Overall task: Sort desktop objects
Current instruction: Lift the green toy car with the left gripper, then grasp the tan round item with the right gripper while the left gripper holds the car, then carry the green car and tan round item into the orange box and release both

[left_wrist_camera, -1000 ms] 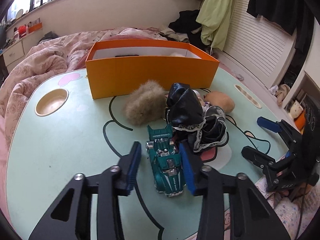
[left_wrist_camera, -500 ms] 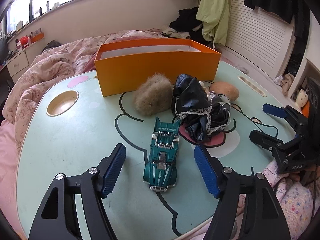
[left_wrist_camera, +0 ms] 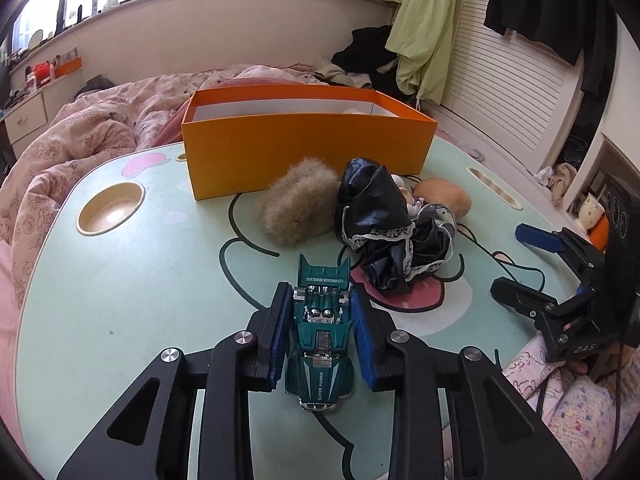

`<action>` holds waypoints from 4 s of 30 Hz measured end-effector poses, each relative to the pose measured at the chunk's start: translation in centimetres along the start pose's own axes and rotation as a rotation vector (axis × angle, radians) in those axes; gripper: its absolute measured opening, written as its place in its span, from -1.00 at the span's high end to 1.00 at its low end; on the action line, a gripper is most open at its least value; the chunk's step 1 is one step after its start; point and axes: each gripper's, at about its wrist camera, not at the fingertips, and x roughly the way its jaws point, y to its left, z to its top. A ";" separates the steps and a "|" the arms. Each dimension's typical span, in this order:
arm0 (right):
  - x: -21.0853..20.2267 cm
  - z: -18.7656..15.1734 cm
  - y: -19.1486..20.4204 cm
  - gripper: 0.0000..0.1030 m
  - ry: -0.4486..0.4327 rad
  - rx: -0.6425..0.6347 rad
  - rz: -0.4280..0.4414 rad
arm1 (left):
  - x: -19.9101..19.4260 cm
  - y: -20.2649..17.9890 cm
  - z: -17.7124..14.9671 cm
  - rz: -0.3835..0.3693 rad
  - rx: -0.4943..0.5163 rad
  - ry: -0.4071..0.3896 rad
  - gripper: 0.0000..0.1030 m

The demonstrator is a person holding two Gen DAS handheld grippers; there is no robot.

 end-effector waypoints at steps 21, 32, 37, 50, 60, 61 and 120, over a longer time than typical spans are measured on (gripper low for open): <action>0.0 -0.1 0.0 -0.99 -0.002 0.001 -0.002 | -0.3 -0.6 -0.9 0.054 0.062 0.008 -0.20; 0.1 0.1 0.2 -0.99 0.000 0.004 -0.006 | -1.3 0.0 -1.4 0.060 0.025 -0.047 0.41; -0.1 1.6 0.1 -0.84 0.021 0.056 0.046 | -1.2 0.3 -1.5 0.059 0.009 -0.045 0.41; 5.8 9.3 -1.1 -0.08 0.170 0.298 0.063 | -1.0 0.4 -1.6 0.062 0.002 -0.044 0.41; 2.7 5.9 -0.2 0.36 0.073 0.152 0.011 | -0.9 0.4 -1.5 0.063 0.001 -0.046 0.41; 1.9 5.2 0.1 0.36 0.058 0.123 0.016 | -0.9 0.4 -1.5 0.063 0.001 -0.046 0.41; -1.4 5.7 1.2 0.36 -0.072 0.030 0.064 | -3.6 -0.2 3.9 0.004 0.020 -0.132 0.41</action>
